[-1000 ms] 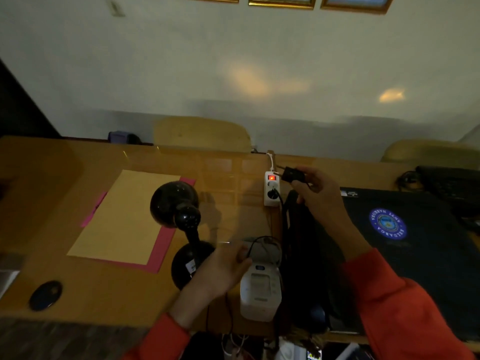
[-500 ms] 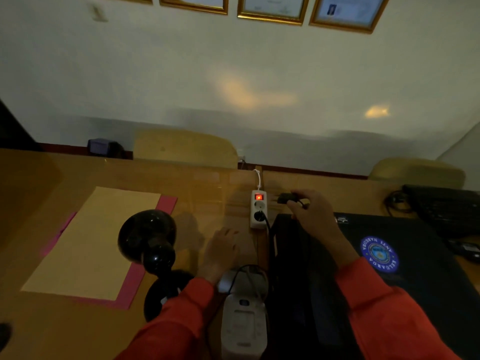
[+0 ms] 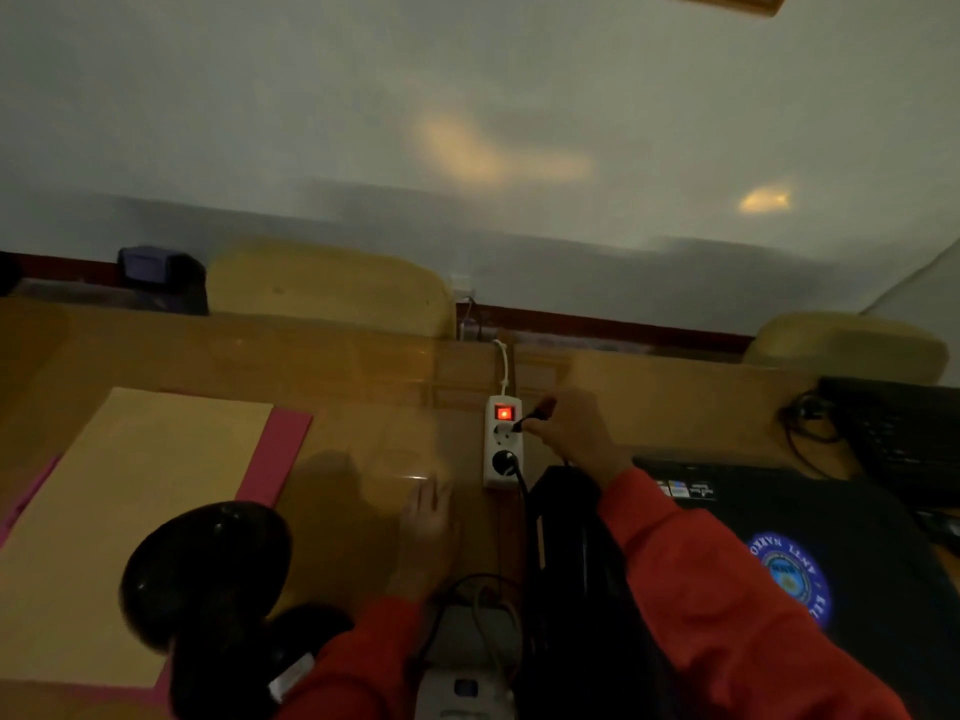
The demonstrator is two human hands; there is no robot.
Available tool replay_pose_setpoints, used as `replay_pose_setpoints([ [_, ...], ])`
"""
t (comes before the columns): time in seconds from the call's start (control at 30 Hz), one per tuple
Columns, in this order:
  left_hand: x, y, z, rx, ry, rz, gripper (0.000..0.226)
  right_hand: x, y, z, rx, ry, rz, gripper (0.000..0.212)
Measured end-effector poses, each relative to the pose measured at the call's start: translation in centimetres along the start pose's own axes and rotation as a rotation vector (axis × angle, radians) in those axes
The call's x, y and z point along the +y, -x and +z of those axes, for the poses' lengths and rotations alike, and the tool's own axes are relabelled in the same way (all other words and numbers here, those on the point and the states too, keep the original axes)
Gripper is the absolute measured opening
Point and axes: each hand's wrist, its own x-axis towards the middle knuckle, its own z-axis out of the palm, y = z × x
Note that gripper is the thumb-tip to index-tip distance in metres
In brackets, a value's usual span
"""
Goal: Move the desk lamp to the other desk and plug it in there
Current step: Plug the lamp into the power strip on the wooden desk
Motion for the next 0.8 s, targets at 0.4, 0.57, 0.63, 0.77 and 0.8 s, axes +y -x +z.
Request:
replay_pose_setpoints([
  [0.4,-1.1,0.0,1.9,-0.123,0.04,-0.088,0.057,1.5,-3.9,4.5,-0.191,0.293,0.039,0.033],
  [0.57,-1.3,-0.1,2.1,-0.125,0.045,-0.101,0.057,1.3,-4.0,5.1,-0.198,0.331,0.029,0.033],
  [0.63,-1.2,-0.1,2.1,-0.121,0.047,-0.102,0.057,1.3,-3.9,5.2,-0.19,0.342,0.037,0.034],
  [0.77,-1.1,-0.1,2.1,-0.122,0.053,-0.109,0.057,1.1,-4.1,5.4,-0.189,0.382,0.048,0.033],
  [0.8,-1.1,-0.1,2.1,-0.124,0.06,-0.11,0.056,0.9,-4.2,5.4,-0.192,0.39,0.052,0.032],
])
